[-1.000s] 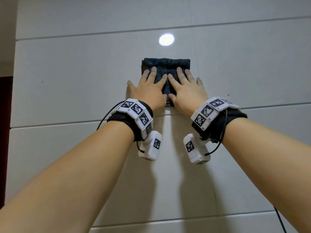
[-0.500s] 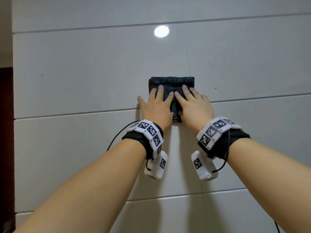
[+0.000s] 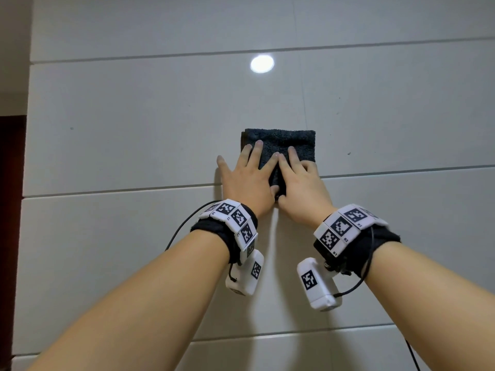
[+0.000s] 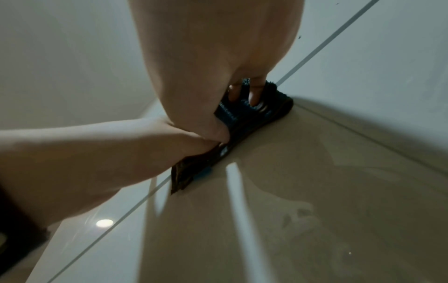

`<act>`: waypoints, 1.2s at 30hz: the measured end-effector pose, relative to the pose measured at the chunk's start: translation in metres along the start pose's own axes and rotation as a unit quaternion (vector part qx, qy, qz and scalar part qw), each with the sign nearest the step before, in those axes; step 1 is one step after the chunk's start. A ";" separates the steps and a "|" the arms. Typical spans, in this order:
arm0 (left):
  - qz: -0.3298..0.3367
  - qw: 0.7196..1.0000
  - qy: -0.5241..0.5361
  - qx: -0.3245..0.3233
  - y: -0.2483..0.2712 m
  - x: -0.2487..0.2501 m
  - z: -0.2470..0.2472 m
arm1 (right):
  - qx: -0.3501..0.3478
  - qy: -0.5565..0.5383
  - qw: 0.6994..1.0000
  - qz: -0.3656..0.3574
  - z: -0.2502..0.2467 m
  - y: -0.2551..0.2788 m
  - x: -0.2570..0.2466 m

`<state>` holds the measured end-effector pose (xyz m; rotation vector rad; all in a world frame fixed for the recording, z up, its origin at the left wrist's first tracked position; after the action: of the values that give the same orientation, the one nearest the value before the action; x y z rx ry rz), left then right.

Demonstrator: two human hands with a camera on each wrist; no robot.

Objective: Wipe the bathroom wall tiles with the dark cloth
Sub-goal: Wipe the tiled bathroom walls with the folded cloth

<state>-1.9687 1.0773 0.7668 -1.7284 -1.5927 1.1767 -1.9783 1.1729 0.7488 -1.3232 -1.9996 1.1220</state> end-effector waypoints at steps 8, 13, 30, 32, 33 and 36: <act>0.000 1.000 0.005 0.021 -0.023 -0.010 -0.009 | 0.042 -0.011 0.999 -0.006 -0.014 -0.030 0.005; 0.002 0.999 0.009 0.042 -0.046 -0.018 -0.022 | 0.051 -0.046 0.998 -0.001 -0.031 -0.053 0.006; 0.007 0.998 0.040 0.056 -0.145 -0.044 -0.078 | 0.055 -0.027 0.998 0.033 -0.102 -0.158 0.004; 0.003 0.997 0.047 0.054 -0.147 -0.043 -0.078 | 0.052 -0.022 0.998 0.032 -0.107 -0.159 0.004; 0.002 0.997 0.049 0.052 -0.146 -0.042 -0.078 | 0.050 -0.024 0.998 0.030 -0.109 -0.157 0.004; -0.004 0.998 0.044 0.049 -0.142 -0.041 -0.077 | 0.044 -0.015 0.999 0.012 -0.110 -0.150 0.003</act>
<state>-1.9753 1.0785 0.9330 -1.6852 -1.4644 1.1400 -1.9729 1.1872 0.9347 -1.2972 -1.9356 1.2334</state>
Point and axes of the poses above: each hand's wrist, its own y-axis away from the middle knuckle, its own z-axis out of the palm, x = y × z, the point moved 9 cm from there along -y, towards the middle knuckle, and after that the axes turned 2 degrees about -x, right-handed, at the moved point
